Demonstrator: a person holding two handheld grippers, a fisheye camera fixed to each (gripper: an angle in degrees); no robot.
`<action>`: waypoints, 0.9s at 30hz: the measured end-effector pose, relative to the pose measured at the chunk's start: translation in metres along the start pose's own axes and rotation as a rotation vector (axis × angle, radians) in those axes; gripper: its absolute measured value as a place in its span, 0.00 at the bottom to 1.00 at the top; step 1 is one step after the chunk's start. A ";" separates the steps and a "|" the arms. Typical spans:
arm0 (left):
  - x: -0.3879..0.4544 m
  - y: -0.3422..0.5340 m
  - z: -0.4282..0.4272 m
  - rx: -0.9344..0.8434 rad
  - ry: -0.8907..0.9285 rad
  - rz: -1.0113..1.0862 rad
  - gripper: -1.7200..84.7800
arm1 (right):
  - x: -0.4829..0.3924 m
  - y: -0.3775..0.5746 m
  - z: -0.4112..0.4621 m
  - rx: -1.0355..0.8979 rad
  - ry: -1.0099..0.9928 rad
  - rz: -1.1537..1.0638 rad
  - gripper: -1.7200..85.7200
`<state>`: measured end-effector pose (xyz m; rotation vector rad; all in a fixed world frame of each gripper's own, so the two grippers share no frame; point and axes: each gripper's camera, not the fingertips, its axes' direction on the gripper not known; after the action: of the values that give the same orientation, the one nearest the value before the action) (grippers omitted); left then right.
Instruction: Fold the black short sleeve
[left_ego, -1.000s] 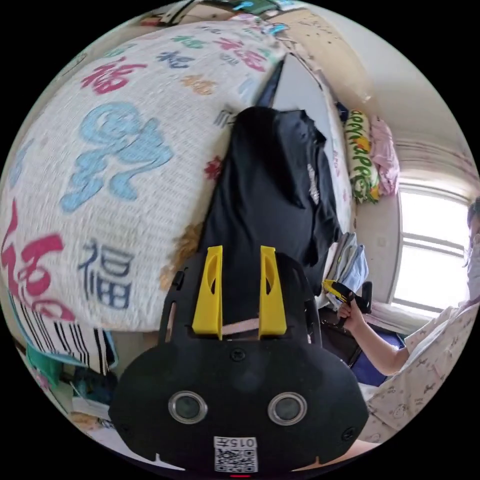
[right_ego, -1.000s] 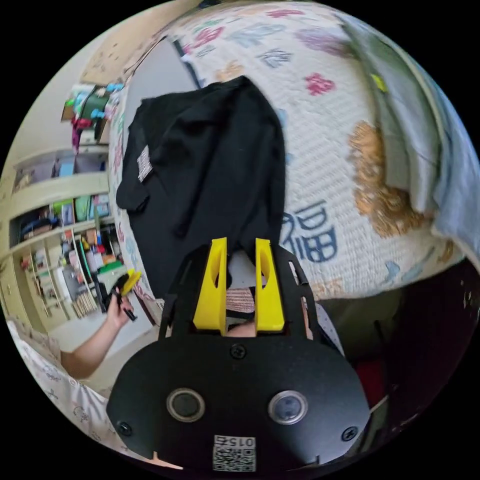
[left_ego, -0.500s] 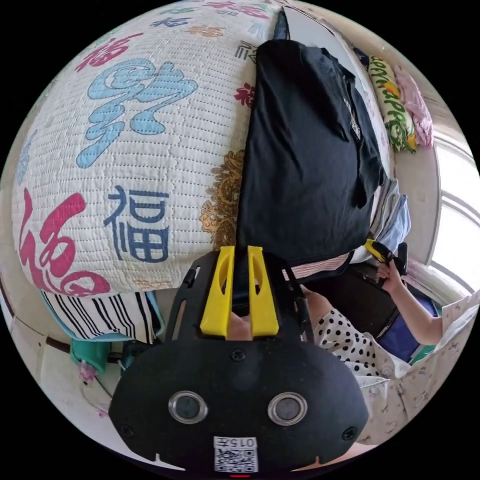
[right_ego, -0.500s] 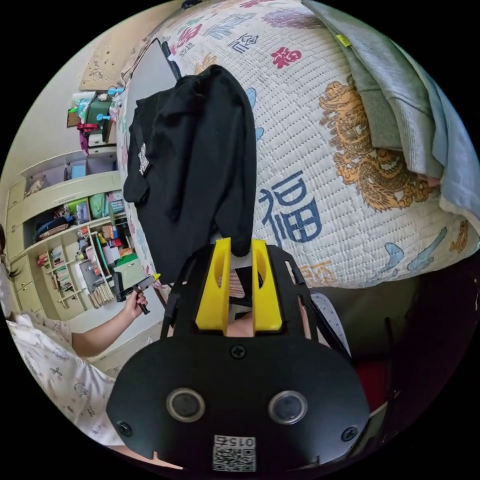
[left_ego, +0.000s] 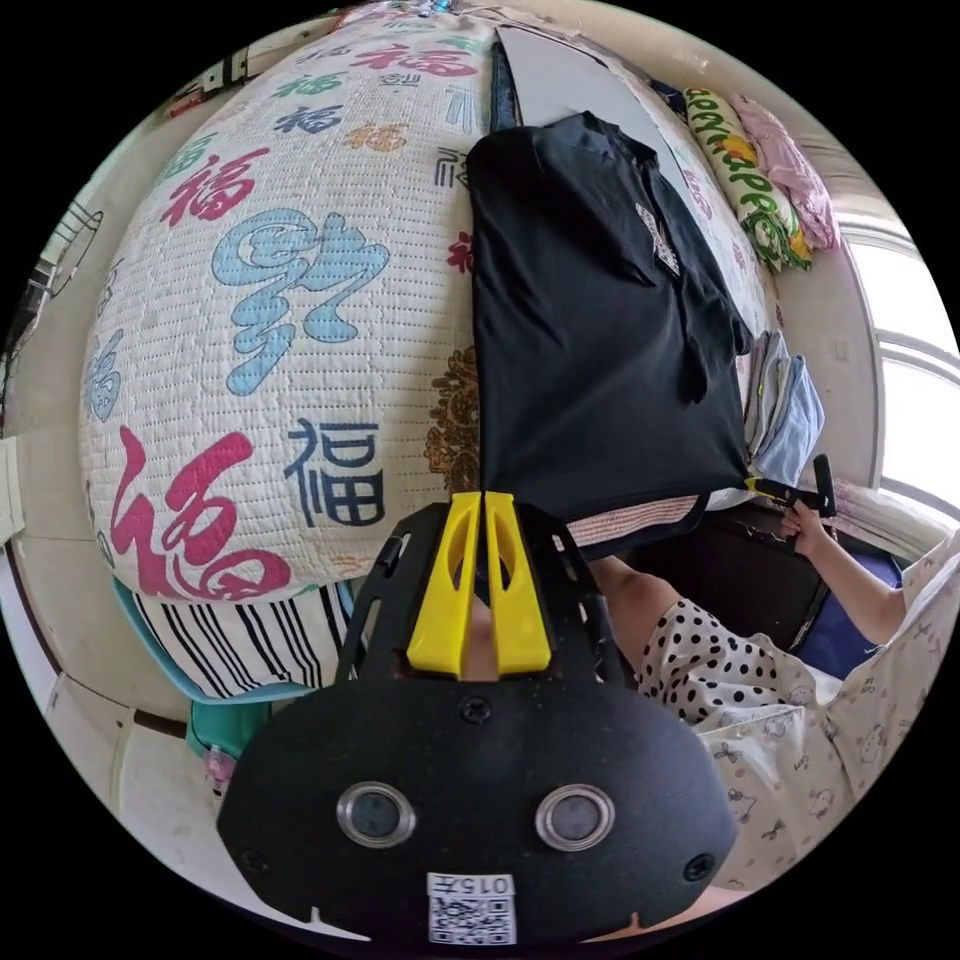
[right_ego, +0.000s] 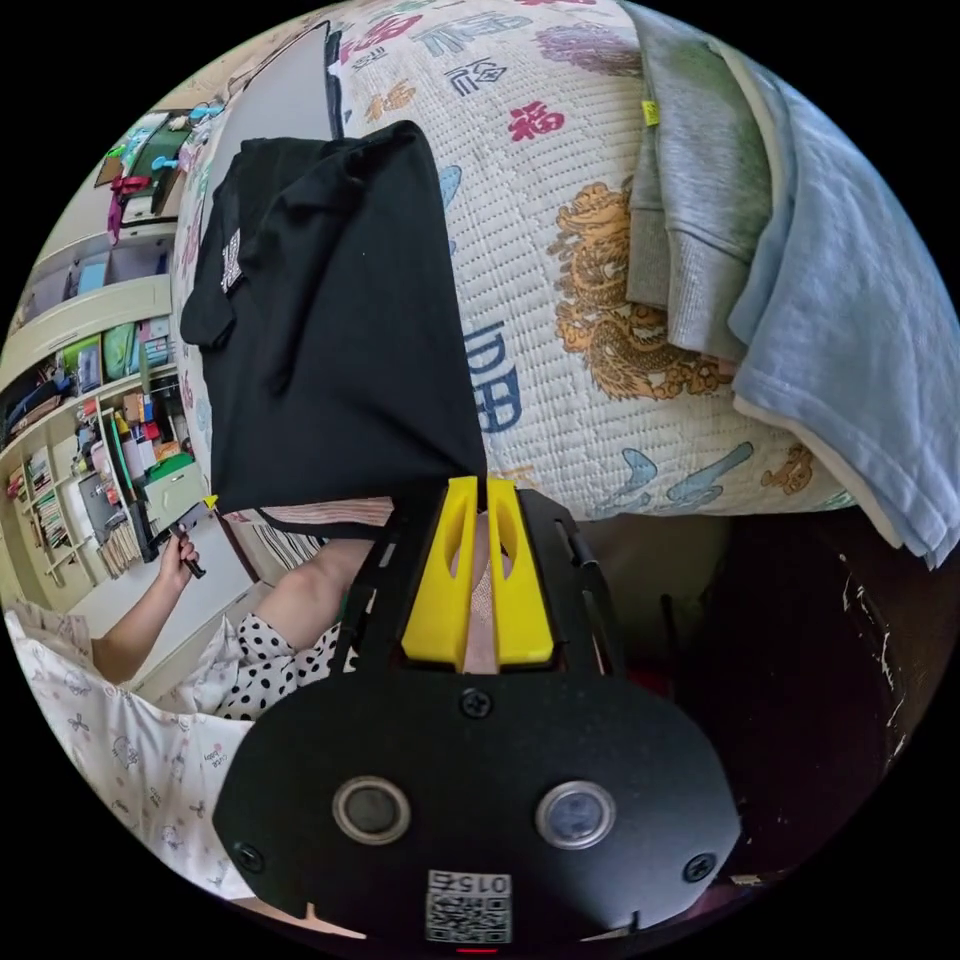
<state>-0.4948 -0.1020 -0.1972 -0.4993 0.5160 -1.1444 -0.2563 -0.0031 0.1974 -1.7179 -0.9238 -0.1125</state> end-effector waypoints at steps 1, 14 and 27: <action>0.000 0.000 0.000 -0.008 0.005 0.000 0.01 | 0.001 0.001 0.000 -0.011 -0.007 -0.003 0.04; 0.066 -0.011 -0.012 -0.017 -0.053 0.194 0.09 | -0.048 0.027 0.028 0.054 0.076 0.006 0.10; 0.226 -0.127 0.095 -0.057 0.311 0.404 0.12 | -0.122 0.028 0.033 0.291 -0.225 -0.138 0.10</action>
<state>-0.4533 -0.3460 -0.0740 -0.2476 0.8782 -0.8208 -0.3348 -0.0393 0.1014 -1.4152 -1.1644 0.1223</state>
